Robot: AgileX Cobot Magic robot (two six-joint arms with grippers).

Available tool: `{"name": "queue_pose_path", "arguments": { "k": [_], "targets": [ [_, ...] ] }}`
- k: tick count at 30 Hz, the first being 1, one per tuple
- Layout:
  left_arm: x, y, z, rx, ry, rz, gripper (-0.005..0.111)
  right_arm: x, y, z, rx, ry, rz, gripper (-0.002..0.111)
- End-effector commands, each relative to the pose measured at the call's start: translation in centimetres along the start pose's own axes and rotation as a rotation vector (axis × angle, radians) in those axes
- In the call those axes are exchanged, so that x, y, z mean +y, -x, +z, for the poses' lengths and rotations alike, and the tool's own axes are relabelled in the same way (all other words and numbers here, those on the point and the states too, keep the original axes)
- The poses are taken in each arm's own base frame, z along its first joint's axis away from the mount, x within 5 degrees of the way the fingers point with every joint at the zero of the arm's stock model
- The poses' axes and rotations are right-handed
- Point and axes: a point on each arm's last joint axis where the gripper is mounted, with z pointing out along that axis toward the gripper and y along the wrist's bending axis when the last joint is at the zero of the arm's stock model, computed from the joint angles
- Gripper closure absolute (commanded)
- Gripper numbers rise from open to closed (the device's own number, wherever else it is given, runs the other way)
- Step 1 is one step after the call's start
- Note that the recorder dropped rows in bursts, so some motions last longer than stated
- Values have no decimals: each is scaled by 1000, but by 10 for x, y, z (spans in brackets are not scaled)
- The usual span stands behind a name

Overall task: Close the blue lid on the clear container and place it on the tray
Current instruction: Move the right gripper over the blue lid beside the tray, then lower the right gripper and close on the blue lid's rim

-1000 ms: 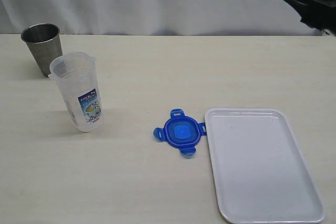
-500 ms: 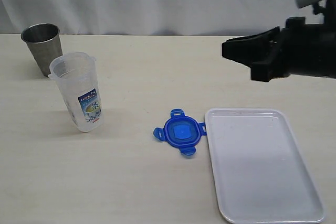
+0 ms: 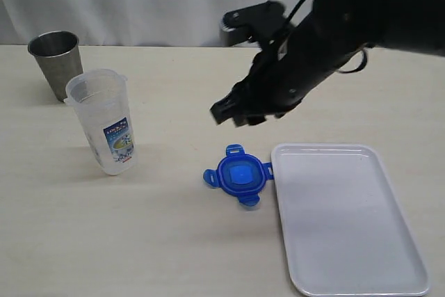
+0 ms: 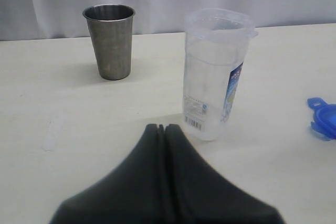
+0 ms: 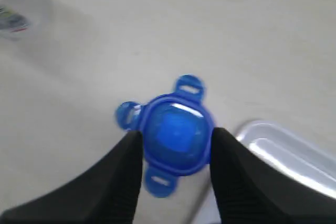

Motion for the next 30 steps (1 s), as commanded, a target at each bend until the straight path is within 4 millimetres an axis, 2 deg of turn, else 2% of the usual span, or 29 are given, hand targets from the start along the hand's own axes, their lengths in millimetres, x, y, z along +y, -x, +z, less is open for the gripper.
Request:
{"name": "queue_pose_path", "arguments": {
  "k": [1,6,13,16,22,30],
  "targets": [
    [0,0,0,-8,4,-4,107,35,-7,36,68,83,-81,67],
    [0,0,0,-8,4,-4,107,51,-7,77,80,59,-104,67],
    [0,0,0,-8,4,-4,107,63,-10,115,132,34,-167,65],
    [0,0,0,-8,4,-4,107,66,-13,124,149,14,-196,65],
    [0,0,0,-8,4,-4,107,59,-18,139,171,-65,-192,65],
    [0,0,0,-8,4,-4,107,55,-16,141,149,-117,-205,65]
  ]
}}
